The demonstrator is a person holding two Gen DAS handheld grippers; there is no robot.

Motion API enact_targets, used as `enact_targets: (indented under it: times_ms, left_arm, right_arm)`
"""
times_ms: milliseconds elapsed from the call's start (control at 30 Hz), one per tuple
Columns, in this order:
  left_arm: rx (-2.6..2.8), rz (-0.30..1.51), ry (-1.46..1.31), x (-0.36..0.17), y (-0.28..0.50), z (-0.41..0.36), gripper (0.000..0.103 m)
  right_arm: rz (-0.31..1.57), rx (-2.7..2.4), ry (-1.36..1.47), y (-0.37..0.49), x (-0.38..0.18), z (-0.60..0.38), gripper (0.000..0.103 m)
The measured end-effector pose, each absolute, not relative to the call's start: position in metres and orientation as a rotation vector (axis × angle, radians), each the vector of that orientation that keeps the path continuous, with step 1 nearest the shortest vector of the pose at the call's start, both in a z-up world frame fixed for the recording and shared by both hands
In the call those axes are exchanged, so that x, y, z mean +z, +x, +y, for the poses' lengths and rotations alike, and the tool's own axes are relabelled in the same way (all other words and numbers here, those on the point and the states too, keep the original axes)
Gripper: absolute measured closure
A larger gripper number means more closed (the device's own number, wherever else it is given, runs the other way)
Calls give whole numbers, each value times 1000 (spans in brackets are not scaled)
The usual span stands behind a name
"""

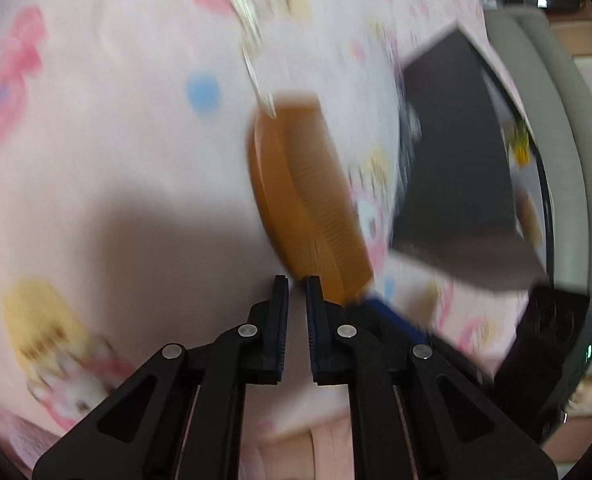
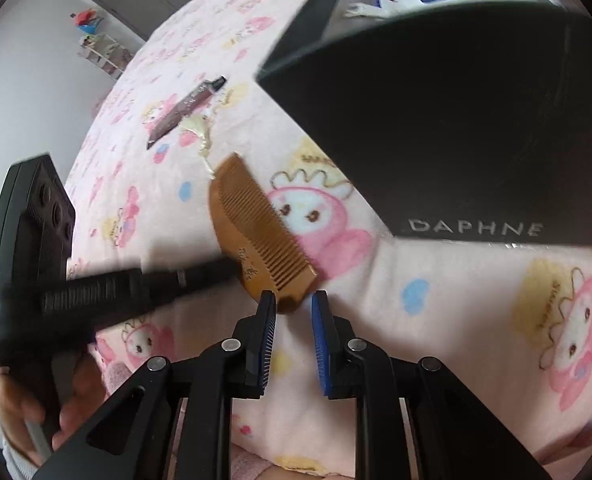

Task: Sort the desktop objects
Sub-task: 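Lift the wooden comb by its end with the right tool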

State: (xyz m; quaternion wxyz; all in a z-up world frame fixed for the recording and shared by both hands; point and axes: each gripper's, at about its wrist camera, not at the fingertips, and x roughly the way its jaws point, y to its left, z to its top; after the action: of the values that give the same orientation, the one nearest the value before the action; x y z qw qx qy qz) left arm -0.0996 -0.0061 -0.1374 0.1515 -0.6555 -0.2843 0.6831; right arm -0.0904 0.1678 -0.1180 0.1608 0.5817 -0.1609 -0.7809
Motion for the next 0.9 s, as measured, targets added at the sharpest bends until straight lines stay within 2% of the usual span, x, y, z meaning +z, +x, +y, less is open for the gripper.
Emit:
enact_targets:
  times_ms: [33,100,133,200,267,367,433,533,700,767,800,833,900]
  left_arm:
    - [1966,-859,-1863,-135,-102,-13,95]
    - [2029,-942,-1825,-132,-111,-32,85]
    - [2058,-987,-1815,-132,-114,-40,78]
    - [2064,-1078,-1791,-137,-118,-49,77]
    - [2034,-1097,-1781,-144,-119,-44,69]
    - [2067,-993,-1774,-141,-118,-34,70]
    - [2095,-896,-1767,-136,-115,-21,86]
    - [2087,-817,-1770,-127,-108,-14,90]
    - [1969,-733,-1848,-126,-93,-2,90]
    - [1944,-798,-1858,-127,-87,-13,89]
    - [1949,-834,-1859,-128,-88,-19,87]
    - [1954,-870,-1859,-129,-90,-25,79]
    - [2005,-910,-1840,-128,-95,-34,78]
  right_arm:
    - [-465,-2224,1674,-89,-118,169,87]
    - [-480,-2218,1677,-87,-117,171,87]
    - [-489,-2215,1673,-86,-116,172,87]
    - [-507,-2189,1679,-89,-121,174,87]
    - [-530,-2169,1690,-91,-127,173,87]
    - [-555,-2165,1678,-92,-130,173,86]
    - [-559,-2177,1666,-90,-128,176,86]
    - [-569,-2212,1641,-87,-123,181,86]
    - [-597,-2281,1591,-82,-108,190,86]
    - [-607,-2301,1588,-79,-101,194,86]
    - [-609,-2306,1588,-78,-100,195,86]
    - [-609,-2308,1597,-76,-101,195,86]
    - [-610,-2311,1614,-74,-102,196,85]
